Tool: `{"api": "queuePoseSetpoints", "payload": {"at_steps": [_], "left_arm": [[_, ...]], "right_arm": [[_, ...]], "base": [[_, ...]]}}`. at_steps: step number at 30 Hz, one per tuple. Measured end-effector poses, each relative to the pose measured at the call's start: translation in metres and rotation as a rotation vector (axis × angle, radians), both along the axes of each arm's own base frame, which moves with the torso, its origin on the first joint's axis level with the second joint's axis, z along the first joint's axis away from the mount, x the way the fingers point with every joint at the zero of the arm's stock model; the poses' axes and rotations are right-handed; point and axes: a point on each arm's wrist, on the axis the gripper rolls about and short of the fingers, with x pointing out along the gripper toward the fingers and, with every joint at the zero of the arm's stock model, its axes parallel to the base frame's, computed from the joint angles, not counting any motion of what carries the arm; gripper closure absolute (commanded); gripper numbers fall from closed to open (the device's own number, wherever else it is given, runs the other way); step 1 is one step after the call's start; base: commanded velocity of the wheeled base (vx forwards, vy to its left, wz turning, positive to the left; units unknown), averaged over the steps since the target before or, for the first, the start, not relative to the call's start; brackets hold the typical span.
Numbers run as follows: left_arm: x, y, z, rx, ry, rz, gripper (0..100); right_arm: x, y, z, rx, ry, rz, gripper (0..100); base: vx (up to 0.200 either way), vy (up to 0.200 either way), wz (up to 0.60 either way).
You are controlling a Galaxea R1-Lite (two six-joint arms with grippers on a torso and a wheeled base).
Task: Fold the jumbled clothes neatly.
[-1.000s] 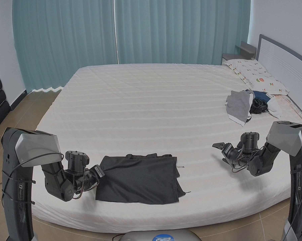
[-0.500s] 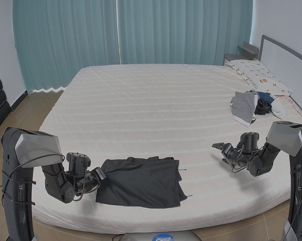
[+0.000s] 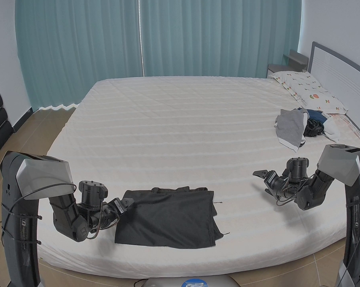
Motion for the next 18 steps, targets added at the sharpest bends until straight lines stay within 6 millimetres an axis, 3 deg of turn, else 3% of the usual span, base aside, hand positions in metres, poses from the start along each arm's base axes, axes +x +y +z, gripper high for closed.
{"api": "queuePoseSetpoints", "payload": {"at_steps": [11,12,18], "left_arm": [[0.025,-0.006,0.006,-0.027,-0.085,0.011,0],[0.029,-0.006,0.006,-0.027,-0.097,0.013,100],[0.046,-0.010,0.001,-0.022,-0.132,0.026,100]], "right_arm": [[0.000,0.000,0.000,0.000,-0.001,-0.001,0],[0.000,0.000,0.000,0.000,-0.002,-0.001,0],[0.000,0.000,0.000,0.000,-0.001,-0.001,0]], "base": [[0.000,0.000,0.00],[0.000,0.000,0.00],[0.000,0.000,0.00]]}}
